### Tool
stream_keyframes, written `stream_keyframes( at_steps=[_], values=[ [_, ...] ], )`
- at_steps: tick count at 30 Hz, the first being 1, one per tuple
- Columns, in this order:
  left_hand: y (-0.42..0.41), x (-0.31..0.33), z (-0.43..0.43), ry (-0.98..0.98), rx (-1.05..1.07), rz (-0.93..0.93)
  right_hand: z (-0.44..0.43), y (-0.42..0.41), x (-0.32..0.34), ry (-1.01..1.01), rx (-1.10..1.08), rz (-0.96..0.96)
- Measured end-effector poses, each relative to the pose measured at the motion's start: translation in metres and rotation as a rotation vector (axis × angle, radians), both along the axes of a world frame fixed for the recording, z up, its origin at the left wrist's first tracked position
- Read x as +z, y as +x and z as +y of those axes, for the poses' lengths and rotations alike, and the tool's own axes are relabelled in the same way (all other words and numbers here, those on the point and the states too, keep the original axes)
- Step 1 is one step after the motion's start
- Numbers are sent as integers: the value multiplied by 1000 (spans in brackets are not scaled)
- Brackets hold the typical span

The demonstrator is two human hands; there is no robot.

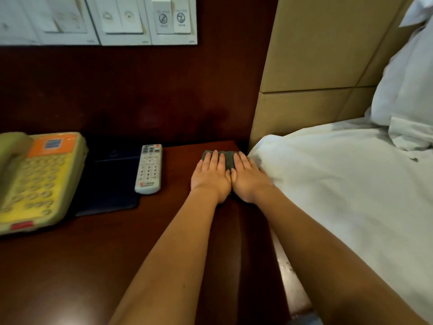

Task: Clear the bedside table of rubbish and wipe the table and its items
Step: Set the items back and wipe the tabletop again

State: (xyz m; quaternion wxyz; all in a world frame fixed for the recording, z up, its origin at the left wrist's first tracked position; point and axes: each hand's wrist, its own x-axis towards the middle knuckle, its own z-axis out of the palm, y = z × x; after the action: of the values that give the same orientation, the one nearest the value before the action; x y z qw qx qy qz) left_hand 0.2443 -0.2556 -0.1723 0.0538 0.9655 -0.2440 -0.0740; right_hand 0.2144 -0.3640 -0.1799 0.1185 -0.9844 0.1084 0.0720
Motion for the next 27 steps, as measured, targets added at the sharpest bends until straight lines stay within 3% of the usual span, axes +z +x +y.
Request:
stream_keyframes(
  at_steps=[15, 27],
  values=[
    [-197, 4, 41, 95, -72, 87, 41, -209, 14, -114, 2, 115],
    [-197, 3, 41, 73, -71, 109, 39, -205, 6, -17, -27, 115]
  ],
)
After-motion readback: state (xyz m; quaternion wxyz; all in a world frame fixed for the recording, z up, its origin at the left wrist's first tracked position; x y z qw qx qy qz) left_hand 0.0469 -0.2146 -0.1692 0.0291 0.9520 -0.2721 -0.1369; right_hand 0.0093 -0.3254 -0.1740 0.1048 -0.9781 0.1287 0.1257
